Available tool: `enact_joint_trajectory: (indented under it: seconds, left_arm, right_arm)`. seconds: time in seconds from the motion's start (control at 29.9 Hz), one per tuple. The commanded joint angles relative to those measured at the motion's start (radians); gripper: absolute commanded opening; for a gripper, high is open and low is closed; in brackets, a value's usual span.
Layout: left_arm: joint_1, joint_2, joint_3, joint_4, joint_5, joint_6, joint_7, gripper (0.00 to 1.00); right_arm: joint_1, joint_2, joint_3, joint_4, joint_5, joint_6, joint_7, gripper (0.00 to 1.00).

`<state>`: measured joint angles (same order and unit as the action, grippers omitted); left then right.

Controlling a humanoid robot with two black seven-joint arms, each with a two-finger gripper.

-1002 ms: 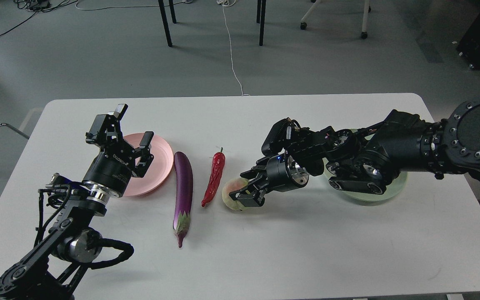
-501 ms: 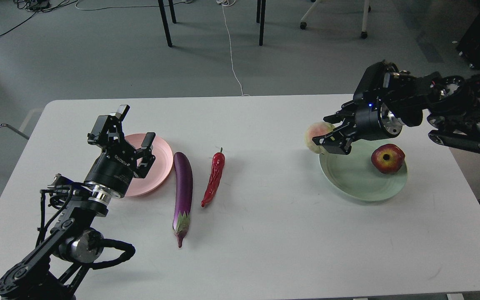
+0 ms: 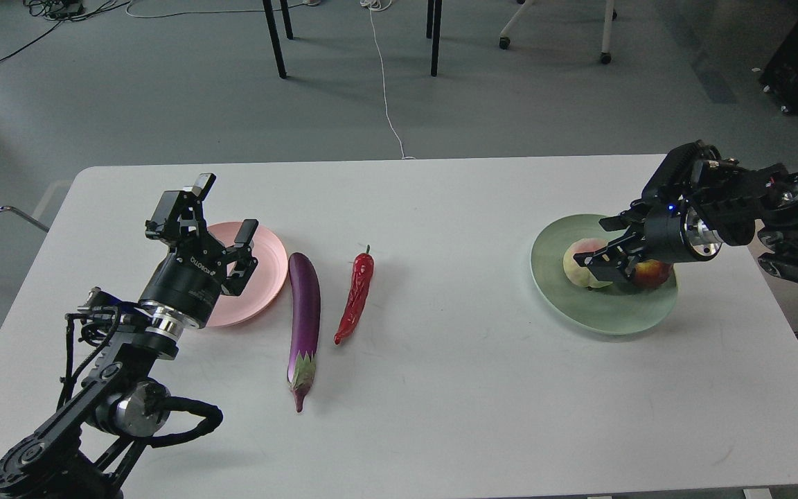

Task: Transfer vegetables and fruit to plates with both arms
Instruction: 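Carry the peach onto the green plate beside the apple and release, then reach the left gripper over the red chili pepper and grasp it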

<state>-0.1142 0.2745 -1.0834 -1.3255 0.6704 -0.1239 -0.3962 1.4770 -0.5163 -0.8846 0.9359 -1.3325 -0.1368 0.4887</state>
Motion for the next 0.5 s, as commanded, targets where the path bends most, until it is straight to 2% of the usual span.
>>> enact_joint_trajectory:
  seconds: [0.0,0.13,0.3,0.4,0.47]
  left_arm:
    - [-0.013,0.026,0.003,0.000,0.003,0.003,0.000,0.99]
    - [-0.047,0.092,0.013,0.000,0.014,0.001,-0.004,0.99]
    - [-0.143,0.175,0.045,-0.021,0.102,-0.045,-0.003,0.99]
    - [-0.231,0.204,0.144,-0.038,0.265,-0.080,-0.004,0.99]
    - [-0.294,0.212,0.229,-0.049,0.407,-0.085,-0.004,0.99]
  right_arm:
    - [-0.001,-0.013,0.065,0.006,0.013,0.000,0.000,0.96]
    - [-0.036,-0.085,0.249,0.027,0.168,0.006,0.000,0.97]
    - [-0.236,-0.094,0.527,0.043,0.615,0.014,0.000,0.97]
    - [-0.375,-0.094,0.717,0.047,0.894,0.035,0.000,0.97]
    - [-0.452,-0.094,0.843,0.067,1.049,0.095,0.000,0.97]
